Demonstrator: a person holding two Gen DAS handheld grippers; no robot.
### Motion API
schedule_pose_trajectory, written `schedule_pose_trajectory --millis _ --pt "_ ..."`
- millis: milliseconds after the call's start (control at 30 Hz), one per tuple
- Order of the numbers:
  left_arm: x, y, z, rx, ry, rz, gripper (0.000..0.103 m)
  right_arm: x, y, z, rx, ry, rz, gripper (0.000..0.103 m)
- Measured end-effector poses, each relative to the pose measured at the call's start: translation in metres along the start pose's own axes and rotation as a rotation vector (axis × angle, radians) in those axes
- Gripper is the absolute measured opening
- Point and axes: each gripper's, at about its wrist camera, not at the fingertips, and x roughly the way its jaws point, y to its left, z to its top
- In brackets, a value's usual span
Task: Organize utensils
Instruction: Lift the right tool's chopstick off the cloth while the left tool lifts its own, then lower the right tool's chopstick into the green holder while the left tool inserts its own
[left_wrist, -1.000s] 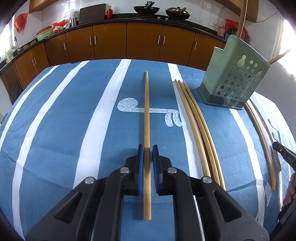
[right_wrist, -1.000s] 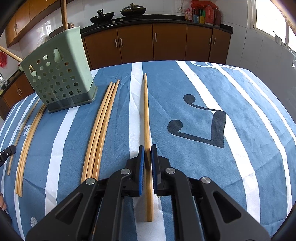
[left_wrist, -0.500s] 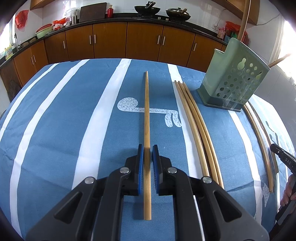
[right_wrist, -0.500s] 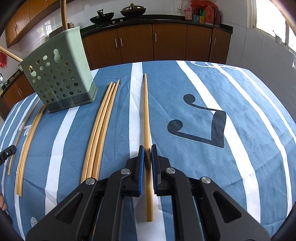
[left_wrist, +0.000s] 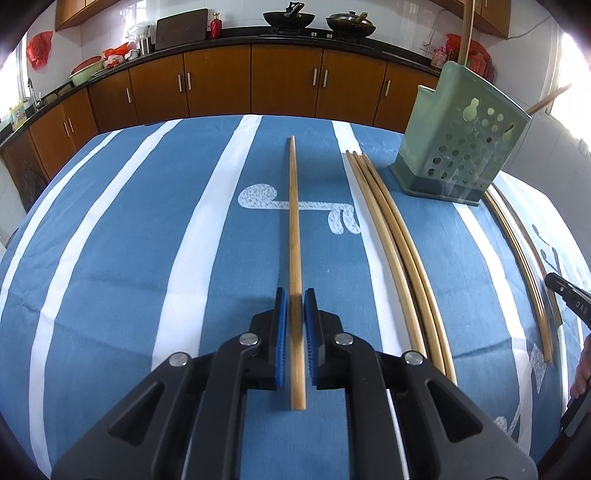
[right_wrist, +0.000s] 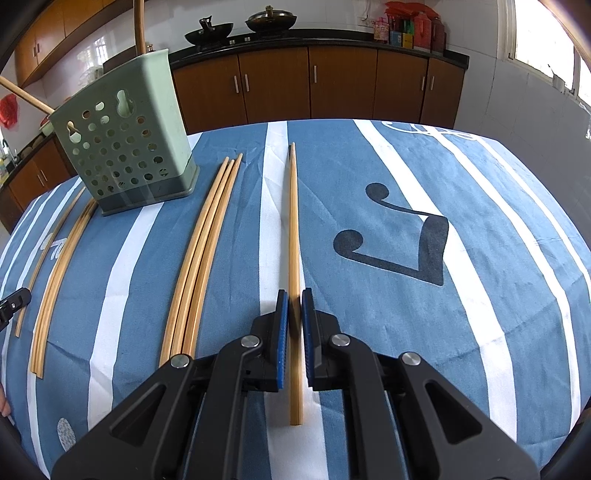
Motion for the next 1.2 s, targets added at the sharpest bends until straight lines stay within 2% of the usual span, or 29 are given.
schedule_pose_trajectory --millis 200,333,733,1033,1200 --pt "-0.007 0.002 -0.001 0.005 0.008 0.004 0.008 -0.010 -0.002 -0.001 0.001 -0.028 0.009 0.008" --pt "-0.029 0.004 0.008 -0.007 -0.051 -0.013 0.008 -0.034 -0.007 0.006 0.015 -0.100 0.019 0.008" --pt "-0.111 0.007 0.053 -0.057 -0.309 -0.065 0.008 -0.101 -0.015 0.041 0.050 -0.327 0.047 0.008" --pt "-0.138 -0.002 0.071 -0.034 -0.382 -0.072 0.008 -0.119 -0.015 0.054 0.063 -0.389 0.052 0.008" --pt "-0.155 -0.005 0.080 -0.027 -0.406 -0.107 0.008 -0.134 -0.014 0.066 0.063 -0.423 0.071 0.008"
